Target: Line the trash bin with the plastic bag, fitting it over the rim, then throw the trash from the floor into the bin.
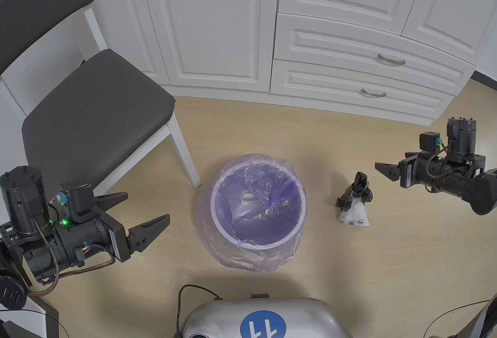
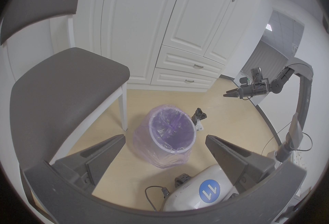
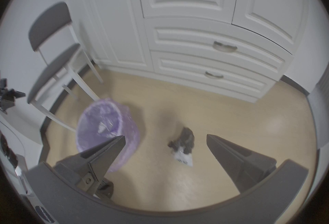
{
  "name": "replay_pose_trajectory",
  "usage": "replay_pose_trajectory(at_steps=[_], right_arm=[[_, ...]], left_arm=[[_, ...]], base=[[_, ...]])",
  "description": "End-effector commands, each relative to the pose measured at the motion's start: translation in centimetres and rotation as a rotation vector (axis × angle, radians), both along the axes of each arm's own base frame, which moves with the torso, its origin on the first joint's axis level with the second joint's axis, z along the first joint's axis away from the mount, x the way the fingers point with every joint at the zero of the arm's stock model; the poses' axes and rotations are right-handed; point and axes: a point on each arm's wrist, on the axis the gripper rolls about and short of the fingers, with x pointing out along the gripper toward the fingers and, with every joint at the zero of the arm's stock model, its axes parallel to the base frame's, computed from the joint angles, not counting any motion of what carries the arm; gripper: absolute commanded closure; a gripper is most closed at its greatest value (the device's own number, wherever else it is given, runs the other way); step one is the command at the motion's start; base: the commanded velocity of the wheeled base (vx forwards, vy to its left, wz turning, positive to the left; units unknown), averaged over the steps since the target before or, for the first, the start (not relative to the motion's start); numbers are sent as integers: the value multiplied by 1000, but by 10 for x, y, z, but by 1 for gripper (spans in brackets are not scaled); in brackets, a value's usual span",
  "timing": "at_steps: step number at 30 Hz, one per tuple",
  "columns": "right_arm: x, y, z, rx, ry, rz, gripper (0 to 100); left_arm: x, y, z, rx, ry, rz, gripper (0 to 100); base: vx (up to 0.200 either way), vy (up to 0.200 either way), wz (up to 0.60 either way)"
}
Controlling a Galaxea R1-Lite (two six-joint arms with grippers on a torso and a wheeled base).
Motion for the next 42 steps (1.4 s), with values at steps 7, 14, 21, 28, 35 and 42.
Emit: replay_pose_trajectory(at_steps=[7,14,21,28,35,42], right_arm=[[-21,-38,63,90,152,-67,0],[32,-44,26,123,450,-201,0],[94,-49,-68,28,487,-310,0],[120,-47,-134,33,533,-300,0],[157,-35,-189,143,561,-313,0],[188,-18,-212,179,520,-269,0]], left_arm=[[-23,15,31,-18,-14,38,0],[-37,20,45,-24,-28,38,0],[-37,20,45,-24,-27,30,0],[-36,20,42,-18,-14,27,0],[-36,19,40,-14,-8,22,0],[-35,19,40,-13,-7,22,0]], base=[[0,0,0],[0,0,0],[0,0,0],[0,0,0],[0,0,0],[0,0,0]])
